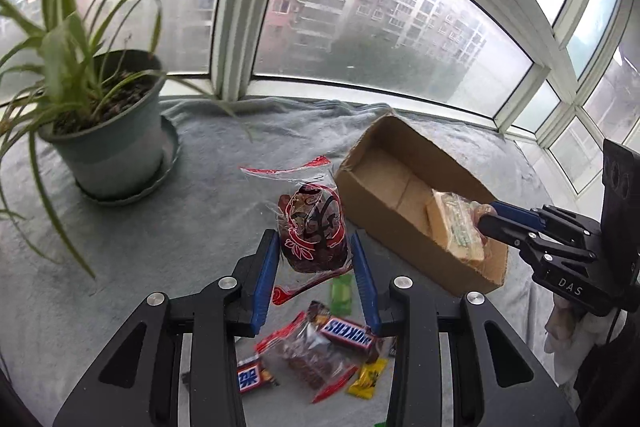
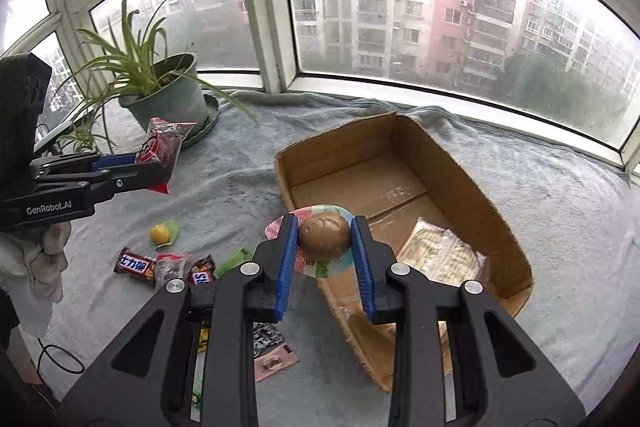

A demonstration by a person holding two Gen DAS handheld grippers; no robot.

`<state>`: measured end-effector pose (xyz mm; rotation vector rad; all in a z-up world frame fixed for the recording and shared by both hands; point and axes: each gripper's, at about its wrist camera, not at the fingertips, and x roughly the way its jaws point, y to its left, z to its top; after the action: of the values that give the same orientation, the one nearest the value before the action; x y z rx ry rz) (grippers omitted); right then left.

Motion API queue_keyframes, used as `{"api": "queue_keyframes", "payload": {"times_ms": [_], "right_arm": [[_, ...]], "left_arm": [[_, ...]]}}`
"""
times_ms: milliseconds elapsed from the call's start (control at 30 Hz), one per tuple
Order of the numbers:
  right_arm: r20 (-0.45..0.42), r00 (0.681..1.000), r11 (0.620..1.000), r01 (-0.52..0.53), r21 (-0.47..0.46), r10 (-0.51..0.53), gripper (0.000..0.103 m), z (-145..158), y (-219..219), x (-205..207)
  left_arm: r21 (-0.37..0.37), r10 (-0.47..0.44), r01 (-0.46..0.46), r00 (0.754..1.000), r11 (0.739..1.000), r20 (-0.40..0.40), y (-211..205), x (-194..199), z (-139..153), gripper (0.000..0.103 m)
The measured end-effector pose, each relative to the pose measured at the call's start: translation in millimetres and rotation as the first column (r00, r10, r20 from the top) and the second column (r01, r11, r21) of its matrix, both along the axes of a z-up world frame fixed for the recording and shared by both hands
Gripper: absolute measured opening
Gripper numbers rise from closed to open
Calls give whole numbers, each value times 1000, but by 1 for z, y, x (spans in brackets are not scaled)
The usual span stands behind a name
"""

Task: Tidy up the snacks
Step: 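Carry both snacks into the box and open both grippers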

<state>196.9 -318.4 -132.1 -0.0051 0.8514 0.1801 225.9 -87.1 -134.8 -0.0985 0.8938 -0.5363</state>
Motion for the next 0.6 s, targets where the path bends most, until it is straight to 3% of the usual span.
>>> {"api": "queue_keyframes", "payload": {"times_ms": [333, 600], "right_arm": [[-23, 998, 999, 50, -7, -50, 28, -7, -30, 45], [-53, 997, 999, 50, -2, -50, 28, -27, -36, 63]], "left_arm": [[11, -112, 112, 994, 994, 0, -74, 31, -2, 35], [33, -134, 135, 990, 990, -33, -103, 46, -18, 35]]}}
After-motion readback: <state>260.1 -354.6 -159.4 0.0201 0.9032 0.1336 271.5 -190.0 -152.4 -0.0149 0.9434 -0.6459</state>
